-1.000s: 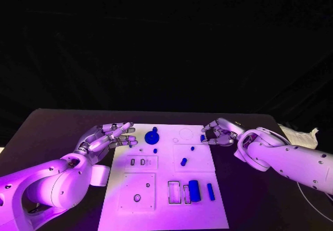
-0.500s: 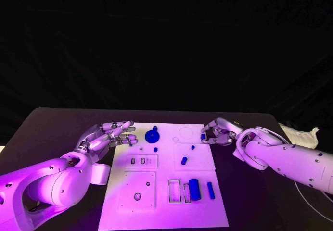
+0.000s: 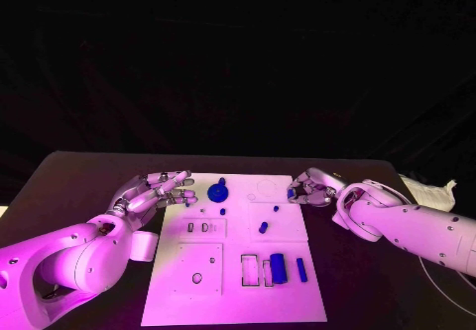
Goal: Assemble the parts on the task board
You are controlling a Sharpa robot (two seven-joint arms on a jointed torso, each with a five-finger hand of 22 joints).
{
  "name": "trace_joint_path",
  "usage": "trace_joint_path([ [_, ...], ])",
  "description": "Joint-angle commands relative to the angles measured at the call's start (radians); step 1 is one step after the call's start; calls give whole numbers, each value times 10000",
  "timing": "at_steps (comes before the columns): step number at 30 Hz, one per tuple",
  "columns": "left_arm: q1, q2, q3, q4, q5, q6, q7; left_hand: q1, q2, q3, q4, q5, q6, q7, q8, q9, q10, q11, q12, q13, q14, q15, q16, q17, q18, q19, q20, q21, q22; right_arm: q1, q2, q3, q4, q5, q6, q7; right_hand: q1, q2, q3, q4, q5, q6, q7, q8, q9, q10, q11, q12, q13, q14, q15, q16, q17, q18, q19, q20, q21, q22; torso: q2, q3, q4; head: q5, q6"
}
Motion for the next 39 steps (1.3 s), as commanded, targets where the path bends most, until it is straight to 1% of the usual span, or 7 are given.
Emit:
trace_joint_path([
  [1,7,11,5,10,6,198,39,87,-37,-2,-40,-32,-35,37,-43,-7,-57,-1,-46,-8,13,78,-58,9,97,-15,49,58,-4,-12,24,3,-25,-66,151,87,193,301,231,-110,54,339,-137,193,113,89,-201,81,505,897,-148,65,1946,-152,92,-144,68,455,1,3,-9,0,-16],
  [13,7,-3,5,10,6,195,35,87,-37,-2,-40,-32,-35,37,-43,-7,-57,-1,-46,-8,13,78,-58,9,97,-15,49,58,-4,-11,97,145,250,592,-536,-60,-157,396,379,-154,40,575,-302,352,227,152,-346,120,541,909,-282,91,1998,-161,115,-296,83,491,-22,-9,-5,-9,-7],
  [21,7,11,5,-61,11,196,30,92,-31,5,-53,-32,-34,36,-42,-7,-57,-2,-45,-8,15,77,-65,17,97,-17,48,61,-4,93,201,248,1396,427,-1094,-1300,-651,405,346,10,409,571,-344,383,277,174,-383,112,551,910,-320,88,1999,-158,117,-344,71,472,-83,-27,-13,75,10],
  [27,6,70,4,-167,27,211,26,92,-31,5,-53,-32,-34,36,-42,-7,-57,-2,-45,-8,15,77,-65,17,97,-17,48,61,-4,182,729,250,2125,-714,-959,-2302,-712,359,326,5,395,575,-359,393,288,174,-394,101,548,909,-329,84,1992,-156,117,-352,68,466,-166,-60,54,211,-89],
  [30,5,94,4,-240,37,219,27,89,-31,5,-54,-34,-35,36,-42,-7,-57,-1,-45,-8,14,78,-68,19,97,-18,49,61,-4,193,1108,202,2452,-1503,-780,-2694,-711,345,327,-13,381,585,-367,401,294,183,-401,119,560,909,-334,83,1991,-156,119,-355,68,467,-213,-79,95,316,-182],
  [35,4,127,3,-346,49,223,29,89,-31,5,-54,-34,-35,36,-42,-7,-57,-1,-45,-8,14,78,-68,19,97,-18,49,61,-4,182,1754,-30,2865,-2442,-368,-3440,-735,336,323,-11,359,580,-363,400,296,169,-402,77,536,902,-338,63,1956,-154,115,-359,63,457,-278,-127,155,387,-279],
  [39,4,141,3,-378,65,228,26,89,-31,5,-54,-34,-35,36,-42,-7,-57,-1,-45,-8,14,78,-68,19,97,-18,49,61,-4,132,2161,-171,2905,-2922,-115,-3924,-756,320,319,-14,344,561,-358,391,295,154,-399,39,515,894,-339,43,1923,-152,111,-362,58,446,-268,-117,129,453,-297],
])
